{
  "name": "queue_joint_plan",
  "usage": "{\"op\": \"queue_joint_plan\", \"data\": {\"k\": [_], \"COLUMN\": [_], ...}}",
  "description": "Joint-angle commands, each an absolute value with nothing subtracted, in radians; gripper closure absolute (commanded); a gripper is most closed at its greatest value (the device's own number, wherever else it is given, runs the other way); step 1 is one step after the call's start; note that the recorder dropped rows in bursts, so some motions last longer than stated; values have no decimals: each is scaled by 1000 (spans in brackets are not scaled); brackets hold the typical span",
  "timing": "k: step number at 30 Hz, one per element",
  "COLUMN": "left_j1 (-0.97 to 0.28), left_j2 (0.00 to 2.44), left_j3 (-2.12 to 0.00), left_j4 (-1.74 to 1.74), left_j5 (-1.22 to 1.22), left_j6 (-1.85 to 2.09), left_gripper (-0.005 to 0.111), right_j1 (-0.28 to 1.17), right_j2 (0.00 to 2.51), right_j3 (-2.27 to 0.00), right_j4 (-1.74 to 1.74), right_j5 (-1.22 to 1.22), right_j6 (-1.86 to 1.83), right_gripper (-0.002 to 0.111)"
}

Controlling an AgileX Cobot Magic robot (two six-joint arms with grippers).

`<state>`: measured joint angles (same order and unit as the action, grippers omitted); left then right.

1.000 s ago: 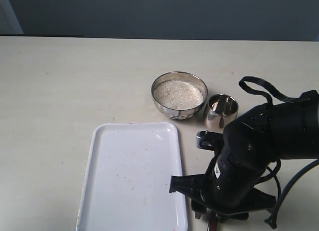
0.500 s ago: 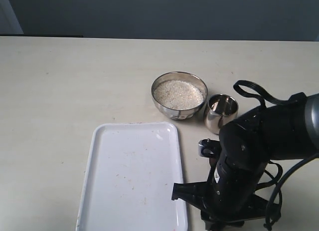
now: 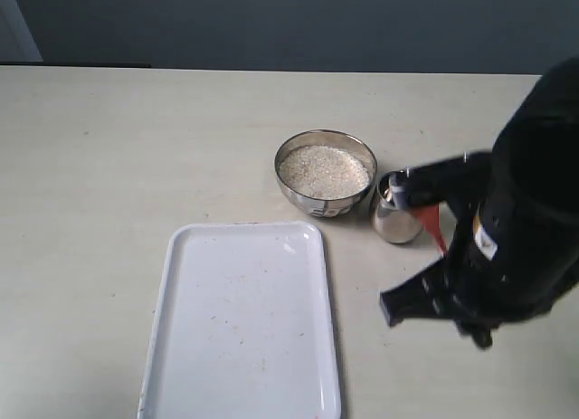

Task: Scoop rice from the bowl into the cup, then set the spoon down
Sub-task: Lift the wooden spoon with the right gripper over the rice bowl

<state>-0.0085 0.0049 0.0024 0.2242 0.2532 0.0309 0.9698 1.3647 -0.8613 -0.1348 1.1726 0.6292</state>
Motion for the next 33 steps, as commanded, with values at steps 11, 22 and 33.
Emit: {"op": "queue_joint_plan", "data": {"k": [11, 22, 33], "left_j1": [-2, -2, -2], "left_j2": [0, 0, 0], "left_j3": [0, 0, 0], "left_j4": [224, 224, 224], "left_j5": [242, 242, 242], "left_j6": [26, 26, 26], "left_gripper": [106, 106, 106], "right_j1": [952, 838, 838], "right_j2": [1573, 1841, 1909], "right_j3": [-1208, -1208, -1213], "right_j4": [-943, -1131, -1163], "right_j5": [1221, 1221, 1182], "right_j6": [-99, -164, -230], "right_gripper": [108, 108, 108]}}
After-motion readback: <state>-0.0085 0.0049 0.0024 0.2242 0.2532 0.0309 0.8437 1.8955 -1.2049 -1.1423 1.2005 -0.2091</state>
